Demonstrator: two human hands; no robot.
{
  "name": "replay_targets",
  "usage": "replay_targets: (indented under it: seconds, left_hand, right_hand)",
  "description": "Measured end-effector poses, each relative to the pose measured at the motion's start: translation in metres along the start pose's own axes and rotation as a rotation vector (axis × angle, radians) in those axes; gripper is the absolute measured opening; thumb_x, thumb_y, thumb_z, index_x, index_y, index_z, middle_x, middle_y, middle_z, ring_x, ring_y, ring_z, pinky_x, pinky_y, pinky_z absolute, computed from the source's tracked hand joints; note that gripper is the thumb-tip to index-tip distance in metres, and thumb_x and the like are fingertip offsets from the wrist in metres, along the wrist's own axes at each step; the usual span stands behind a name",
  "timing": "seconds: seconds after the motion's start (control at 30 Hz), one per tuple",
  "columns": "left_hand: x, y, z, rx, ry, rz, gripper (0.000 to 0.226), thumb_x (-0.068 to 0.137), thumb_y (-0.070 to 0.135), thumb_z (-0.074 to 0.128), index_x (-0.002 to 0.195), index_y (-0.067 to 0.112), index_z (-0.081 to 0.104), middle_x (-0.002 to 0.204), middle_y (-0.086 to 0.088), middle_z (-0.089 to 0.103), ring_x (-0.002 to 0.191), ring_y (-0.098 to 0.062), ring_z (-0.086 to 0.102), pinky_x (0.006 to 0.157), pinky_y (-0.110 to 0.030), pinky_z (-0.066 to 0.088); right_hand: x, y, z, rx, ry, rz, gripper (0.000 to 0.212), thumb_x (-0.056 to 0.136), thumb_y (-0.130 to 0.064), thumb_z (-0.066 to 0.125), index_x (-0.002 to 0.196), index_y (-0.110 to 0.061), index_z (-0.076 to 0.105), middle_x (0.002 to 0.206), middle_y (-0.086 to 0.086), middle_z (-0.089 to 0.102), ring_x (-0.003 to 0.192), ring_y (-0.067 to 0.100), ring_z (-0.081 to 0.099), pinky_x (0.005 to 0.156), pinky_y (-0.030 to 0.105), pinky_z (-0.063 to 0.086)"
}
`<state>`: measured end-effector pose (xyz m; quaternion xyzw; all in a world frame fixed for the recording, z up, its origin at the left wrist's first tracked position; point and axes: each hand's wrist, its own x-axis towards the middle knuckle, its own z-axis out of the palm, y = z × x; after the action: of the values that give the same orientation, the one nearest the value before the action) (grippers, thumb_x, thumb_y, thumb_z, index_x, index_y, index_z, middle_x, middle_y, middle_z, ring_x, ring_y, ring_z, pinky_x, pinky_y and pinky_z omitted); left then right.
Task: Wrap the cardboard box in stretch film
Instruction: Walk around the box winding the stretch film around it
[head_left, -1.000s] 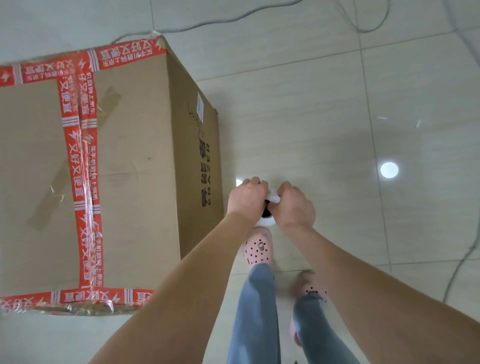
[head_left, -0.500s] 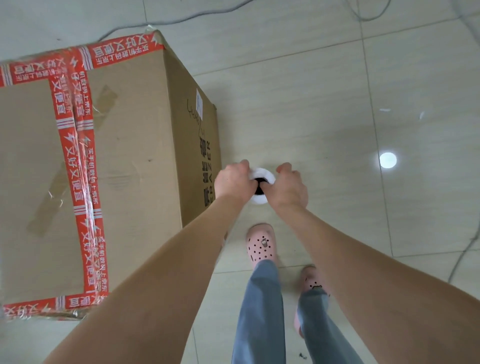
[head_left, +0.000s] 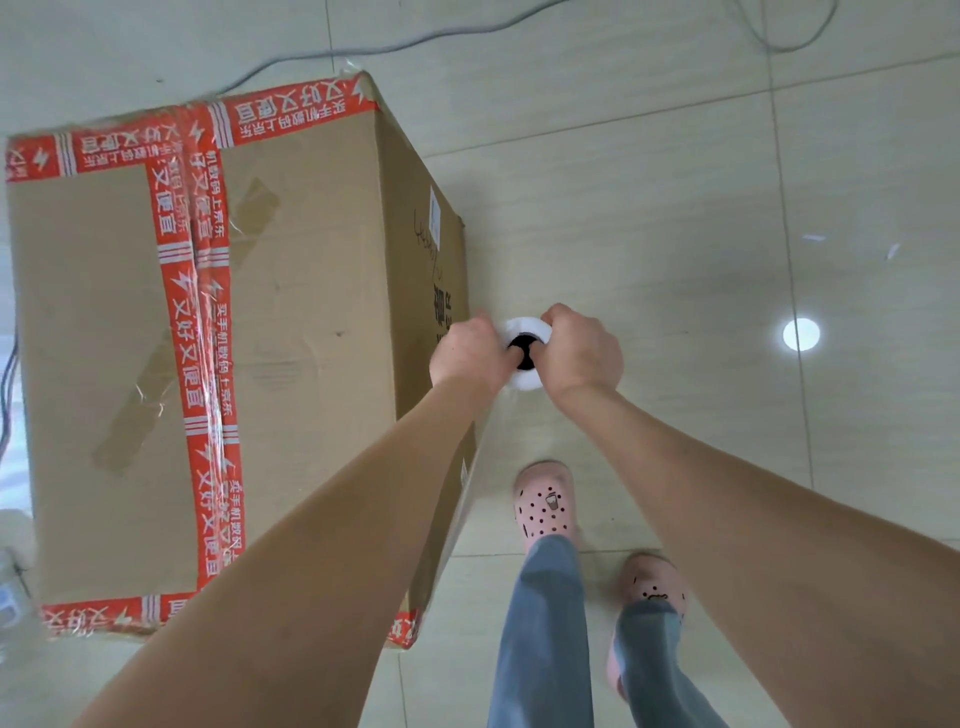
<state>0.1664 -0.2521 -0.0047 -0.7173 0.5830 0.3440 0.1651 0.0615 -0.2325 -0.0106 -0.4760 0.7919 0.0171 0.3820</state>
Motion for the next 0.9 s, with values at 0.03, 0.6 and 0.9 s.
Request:
replay_targets:
  seconds: [0.03,0.6,0.9]
  left_hand:
    - [0.001,0.002,0.0,0.039,0.006,0.019,0.028,0.088,0.026,0.056,0.109,0.008,0.049,0.089,-0.007,0.057,0.075,-0.026,0.056,0.057,-0.03,0.043]
    - [0.039,0.031,-0.023,0.309,-0.008,0.28,0.022,0.088,0.008,0.047,0.104,0.012,0.062,0.085,-0.004,0.057,0.077,-0.025,0.057,0.06,-0.03,0.043]
    - [0.053,0.03,-0.028,-0.129,0.014,0.0,0.013,0.085,0.019,0.057,0.094,0.01,0.052,0.086,-0.006,0.058,0.076,-0.025,0.058,0.061,-0.03,0.049]
  right_hand:
    - [0.001,-0.001,-0.002,-0.005,0.01,-0.024,0.024,0.088,-0.016,0.052,0.113,-0.017,0.056,0.099,0.006,0.064,0.077,0.026,0.049,0.063,0.03,0.038]
    - [0.03,-0.01,-0.013,0.165,-0.037,0.052,0.023,0.083,-0.011,0.052,0.103,-0.02,0.059,0.106,0.002,0.059,0.082,0.024,0.051,0.064,0.03,0.037]
    - [0.042,-0.016,-0.021,0.379,-0.062,0.283,0.041,0.084,-0.03,0.063,0.119,-0.017,0.047,0.119,0.004,0.051,0.087,0.026,0.056,0.068,0.03,0.04]
